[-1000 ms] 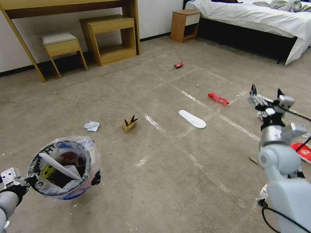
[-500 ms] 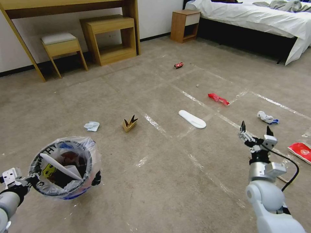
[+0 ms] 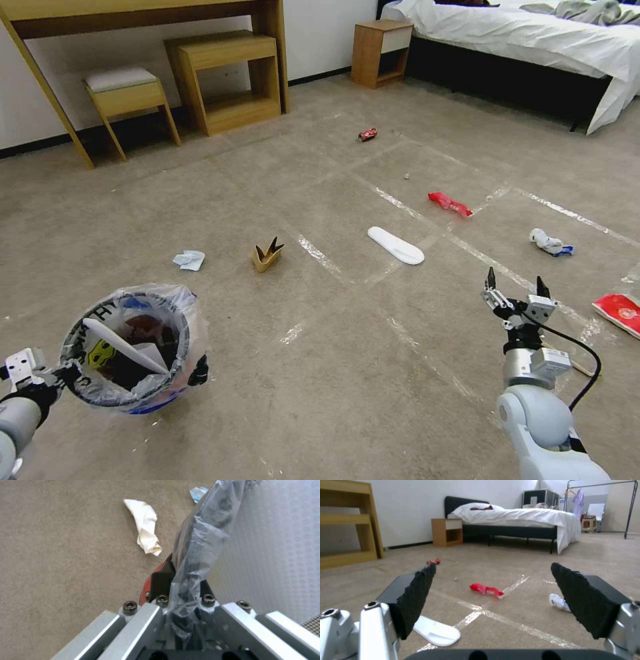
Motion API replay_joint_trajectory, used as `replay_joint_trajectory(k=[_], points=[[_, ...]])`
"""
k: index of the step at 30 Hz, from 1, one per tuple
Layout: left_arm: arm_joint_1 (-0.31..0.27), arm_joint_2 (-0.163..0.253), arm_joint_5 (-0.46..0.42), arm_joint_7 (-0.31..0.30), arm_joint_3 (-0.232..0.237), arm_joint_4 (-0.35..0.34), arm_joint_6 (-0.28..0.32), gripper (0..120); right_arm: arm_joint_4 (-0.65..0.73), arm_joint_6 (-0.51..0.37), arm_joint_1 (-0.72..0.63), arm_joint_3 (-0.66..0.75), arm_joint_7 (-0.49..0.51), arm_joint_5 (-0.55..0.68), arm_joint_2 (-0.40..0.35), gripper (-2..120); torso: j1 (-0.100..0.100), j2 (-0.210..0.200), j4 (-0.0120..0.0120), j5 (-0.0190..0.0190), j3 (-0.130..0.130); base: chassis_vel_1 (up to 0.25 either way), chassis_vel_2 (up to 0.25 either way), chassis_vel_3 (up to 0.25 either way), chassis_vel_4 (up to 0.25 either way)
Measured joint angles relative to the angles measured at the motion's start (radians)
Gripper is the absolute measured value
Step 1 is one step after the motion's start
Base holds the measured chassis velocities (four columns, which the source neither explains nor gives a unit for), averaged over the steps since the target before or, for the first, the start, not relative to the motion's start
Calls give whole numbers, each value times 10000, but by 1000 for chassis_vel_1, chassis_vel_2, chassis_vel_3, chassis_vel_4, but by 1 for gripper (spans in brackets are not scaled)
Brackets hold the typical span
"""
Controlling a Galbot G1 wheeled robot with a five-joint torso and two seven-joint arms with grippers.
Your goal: Pick up the trash bin and place the garbage on the floor into it.
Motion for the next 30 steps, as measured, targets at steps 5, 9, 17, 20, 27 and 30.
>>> replay_joint_trajectory(k=[5, 9, 17, 20, 27, 30], points=[[14, -7, 14, 2, 2, 2, -2, 1, -26, -70, 29, -17, 2, -25, 7, 88, 0, 0, 0, 0, 0, -6, 6, 11, -11], [37, -48, 46, 7, 16, 2, -10, 1, -36, -115, 37, -18, -28, -35, -6, 99, 0, 0, 0, 1, 0, -62, 65, 65, -62], [60, -86, 95, 33, 35, -10, -21, 1, -36, -139, 63, -22, -80, -22, -2, 100, 1, 0, -1, 2, 2, -110, 110, 103, -104], [75, -86, 99, 36, 33, -13, -27, 1, -36, -140, 60, -27, -105, -20, 12, 100, 1, 0, 0, 2, 2, -71, 79, 89, -77], [81, -118, 122, 42, 33, -23, -30, 1, -40, -139, 54, -27, -110, -17, 23, 100, 0, 0, 0, 0, 1, -62, 75, 76, -83], [83, -118, 122, 37, 28, -50, -31, 1, -45, -137, 45, -25, -117, -15, 3, 100, 0, 0, 1, 0, 1, -69, 85, 93, -93]])
